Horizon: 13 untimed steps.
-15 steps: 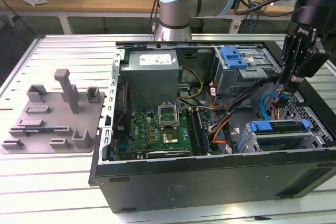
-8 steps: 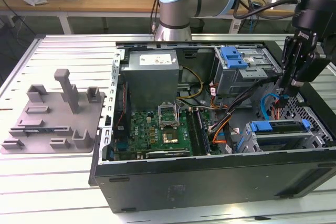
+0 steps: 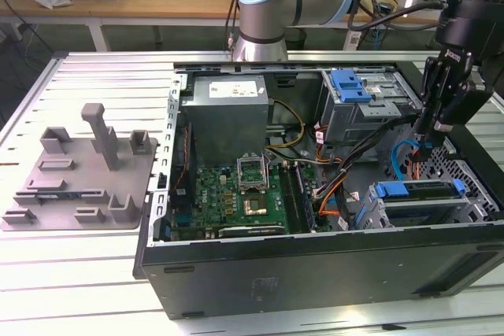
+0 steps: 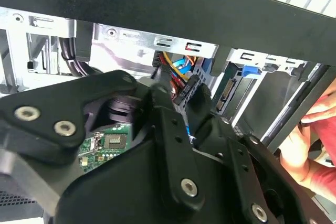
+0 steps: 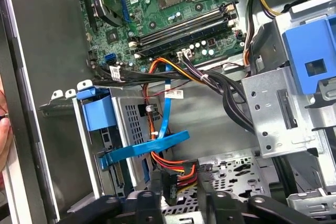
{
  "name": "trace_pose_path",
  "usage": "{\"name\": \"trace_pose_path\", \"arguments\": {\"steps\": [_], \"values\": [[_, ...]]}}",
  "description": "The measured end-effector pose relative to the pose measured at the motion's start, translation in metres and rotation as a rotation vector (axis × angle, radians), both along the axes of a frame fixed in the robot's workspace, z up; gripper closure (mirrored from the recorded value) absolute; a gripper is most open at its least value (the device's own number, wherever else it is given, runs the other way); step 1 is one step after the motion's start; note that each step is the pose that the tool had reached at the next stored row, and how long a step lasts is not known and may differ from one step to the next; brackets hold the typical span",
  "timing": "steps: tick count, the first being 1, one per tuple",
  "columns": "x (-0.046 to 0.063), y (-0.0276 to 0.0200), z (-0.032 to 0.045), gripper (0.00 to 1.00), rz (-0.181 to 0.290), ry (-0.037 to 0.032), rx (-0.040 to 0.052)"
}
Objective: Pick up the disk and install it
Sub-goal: 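Insert the first disk wire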
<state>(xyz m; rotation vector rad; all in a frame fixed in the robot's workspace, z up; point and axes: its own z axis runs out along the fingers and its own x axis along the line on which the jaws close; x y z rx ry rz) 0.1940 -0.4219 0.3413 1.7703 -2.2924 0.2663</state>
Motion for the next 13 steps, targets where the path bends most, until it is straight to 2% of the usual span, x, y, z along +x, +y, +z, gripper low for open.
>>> {"name": "trace_pose_path", "arguments": {"steps": [4, 13], "values": [[0.0, 0.0, -0.0012, 0.83, 0.0, 0.0, -0.0001], [0.0, 0.0, -0.0016, 0.83, 0.0, 0.0, -0.0001]]}}
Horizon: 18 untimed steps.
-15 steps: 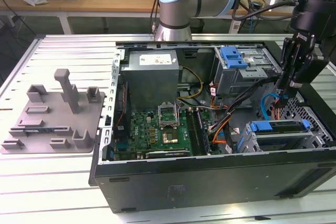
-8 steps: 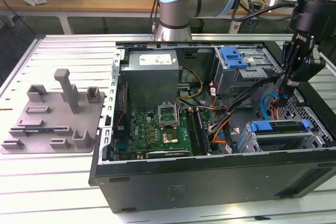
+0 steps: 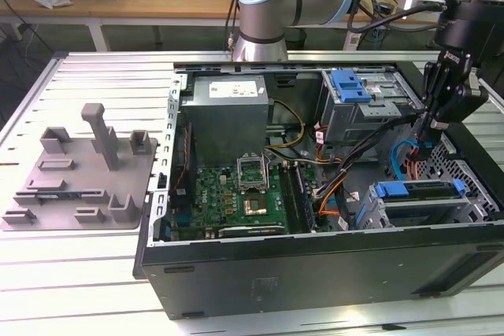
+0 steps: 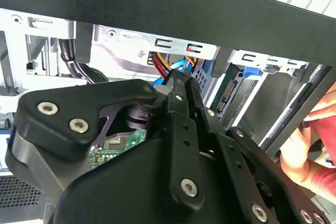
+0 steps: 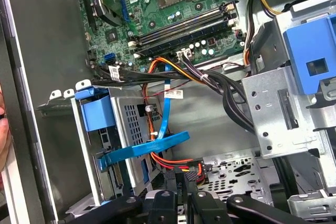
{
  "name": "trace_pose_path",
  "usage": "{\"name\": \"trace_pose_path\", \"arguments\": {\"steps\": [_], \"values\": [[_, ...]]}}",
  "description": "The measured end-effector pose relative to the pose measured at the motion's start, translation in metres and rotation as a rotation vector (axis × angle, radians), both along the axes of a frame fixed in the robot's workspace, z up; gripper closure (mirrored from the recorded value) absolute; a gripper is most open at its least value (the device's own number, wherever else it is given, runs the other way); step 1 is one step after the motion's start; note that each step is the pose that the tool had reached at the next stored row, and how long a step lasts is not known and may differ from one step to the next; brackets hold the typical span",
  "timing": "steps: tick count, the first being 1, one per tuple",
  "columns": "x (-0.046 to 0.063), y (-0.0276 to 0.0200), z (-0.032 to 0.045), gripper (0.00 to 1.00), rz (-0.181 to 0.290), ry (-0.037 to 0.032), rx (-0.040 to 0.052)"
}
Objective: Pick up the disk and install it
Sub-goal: 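Insert the first disk wire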
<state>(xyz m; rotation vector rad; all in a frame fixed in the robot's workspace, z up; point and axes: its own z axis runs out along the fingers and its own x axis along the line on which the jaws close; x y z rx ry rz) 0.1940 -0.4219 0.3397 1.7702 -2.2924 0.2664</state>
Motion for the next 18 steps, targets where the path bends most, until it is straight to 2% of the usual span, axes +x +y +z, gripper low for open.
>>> {"name": "trace_pose_path", "arguments": {"steps": [2, 5, 6, 7, 9, 12, 18], "values": [[0.0, -0.0002, -0.0001, 0.83, 0.0, -0.0002, 0.0018], [-0.001, -0.0013, 0.0001, 0.83, 0.0, -0.0018, 0.0102], [-0.001, -0.0019, 0.0003, 0.83, 0.0, -0.0025, 0.0142], [-0.001, -0.0029, 0.0012, 0.83, 0.0, -0.0041, 0.0233], [-0.002, -0.0044, 0.0029, 0.83, 0.0, -0.0052, 0.0294], [-0.005, -0.0111, 0.0078, 0.83, 0.0, -0.0088, 0.0364], [-0.006, -0.02, 0.0103, 0.83, 0.009, -0.0138, 0.0427]]}}
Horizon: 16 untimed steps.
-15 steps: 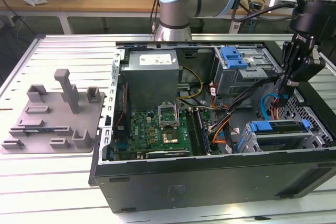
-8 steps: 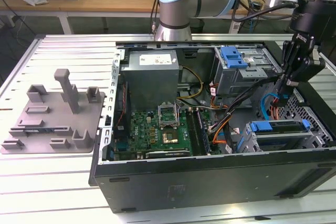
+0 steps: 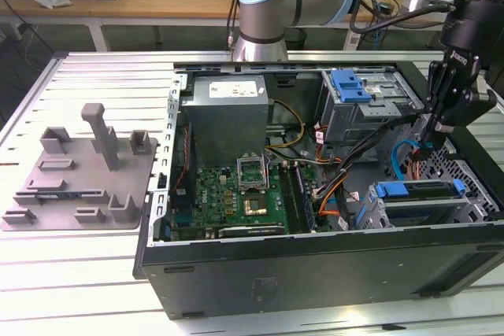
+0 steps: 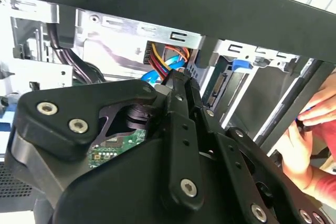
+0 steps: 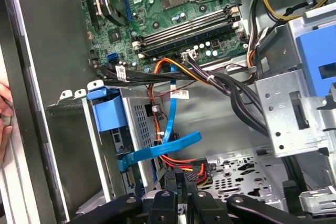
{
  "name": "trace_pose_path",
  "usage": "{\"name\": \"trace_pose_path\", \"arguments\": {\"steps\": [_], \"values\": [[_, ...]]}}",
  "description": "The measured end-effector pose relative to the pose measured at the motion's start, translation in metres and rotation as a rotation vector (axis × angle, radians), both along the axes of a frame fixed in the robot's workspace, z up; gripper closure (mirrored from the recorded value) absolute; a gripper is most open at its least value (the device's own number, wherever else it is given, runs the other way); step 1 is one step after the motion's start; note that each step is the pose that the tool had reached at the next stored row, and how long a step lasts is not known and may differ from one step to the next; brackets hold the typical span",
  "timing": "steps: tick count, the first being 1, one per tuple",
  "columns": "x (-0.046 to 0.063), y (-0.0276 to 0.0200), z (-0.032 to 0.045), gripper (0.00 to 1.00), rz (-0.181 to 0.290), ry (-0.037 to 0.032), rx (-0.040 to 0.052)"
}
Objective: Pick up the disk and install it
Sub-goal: 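Insert the first disk wire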
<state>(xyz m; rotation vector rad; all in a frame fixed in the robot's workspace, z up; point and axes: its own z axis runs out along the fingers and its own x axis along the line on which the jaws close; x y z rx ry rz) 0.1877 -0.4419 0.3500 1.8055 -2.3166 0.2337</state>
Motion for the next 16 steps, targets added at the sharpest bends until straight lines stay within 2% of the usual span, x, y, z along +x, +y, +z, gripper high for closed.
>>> {"name": "trace_pose_path", "arguments": {"steps": [2, 7, 13, 16], "values": [[-0.001, -0.0048, 0.0009, 0.83, 0.006, -0.0021, 0.0038], [-0.003, -0.0116, 0.0014, 0.83, 0.017, -0.0045, 0.0094], [-0.005, -0.0178, 0.0015, 0.83, 0.033, -0.0075, 0.0189], [-0.006, -0.0209, 0.0015, 0.83, 0.043, -0.0089, 0.0274]]}}
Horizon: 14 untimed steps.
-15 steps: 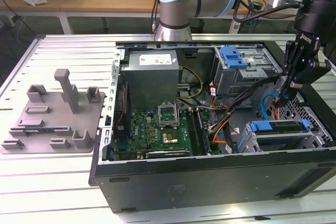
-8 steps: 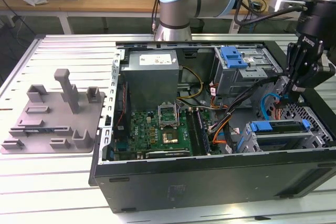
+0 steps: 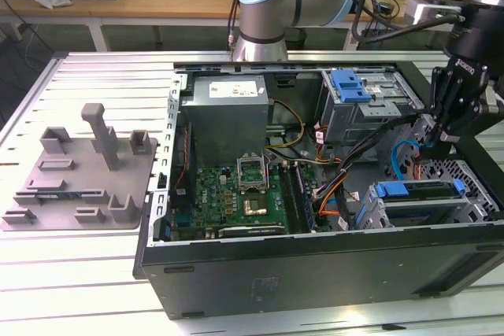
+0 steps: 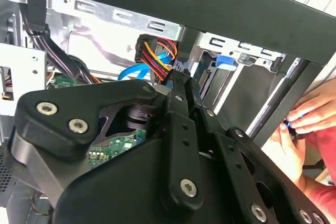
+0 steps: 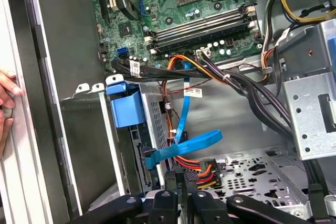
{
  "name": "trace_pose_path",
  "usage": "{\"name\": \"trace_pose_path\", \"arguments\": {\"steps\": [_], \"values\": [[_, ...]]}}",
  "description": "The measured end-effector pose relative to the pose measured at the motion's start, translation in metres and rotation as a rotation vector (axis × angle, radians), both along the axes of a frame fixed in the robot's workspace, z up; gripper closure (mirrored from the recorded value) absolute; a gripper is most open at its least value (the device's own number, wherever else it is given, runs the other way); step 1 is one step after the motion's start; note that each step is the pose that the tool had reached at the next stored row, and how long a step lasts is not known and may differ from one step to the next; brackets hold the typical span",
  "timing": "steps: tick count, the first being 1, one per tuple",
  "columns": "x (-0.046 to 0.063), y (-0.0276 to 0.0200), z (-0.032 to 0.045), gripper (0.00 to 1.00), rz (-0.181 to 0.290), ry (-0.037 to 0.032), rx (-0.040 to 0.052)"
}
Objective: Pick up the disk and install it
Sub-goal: 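Insert the first disk wire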
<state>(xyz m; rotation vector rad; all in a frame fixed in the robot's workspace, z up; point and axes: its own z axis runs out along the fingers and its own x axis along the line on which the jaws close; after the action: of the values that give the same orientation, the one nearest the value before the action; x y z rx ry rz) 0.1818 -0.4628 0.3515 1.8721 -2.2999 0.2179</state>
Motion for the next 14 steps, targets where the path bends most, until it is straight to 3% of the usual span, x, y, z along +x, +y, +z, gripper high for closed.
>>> {"name": "trace_pose_path", "arguments": {"steps": [4, 9, 12, 14], "values": [[-0.001, -0.0039, 0.0, 0.83, 0.013, -0.0032, 0.0203], [-0.002, -0.0081, 0.0001, 0.83, 0.027, -0.0068, 0.0345], [-0.004, -0.0125, 0.0002, 0.83, 0.041, -0.0102, 0.0514], [-0.004, -0.0145, 0.0007, 0.83, 0.047, -0.0132, 0.0677]]}}
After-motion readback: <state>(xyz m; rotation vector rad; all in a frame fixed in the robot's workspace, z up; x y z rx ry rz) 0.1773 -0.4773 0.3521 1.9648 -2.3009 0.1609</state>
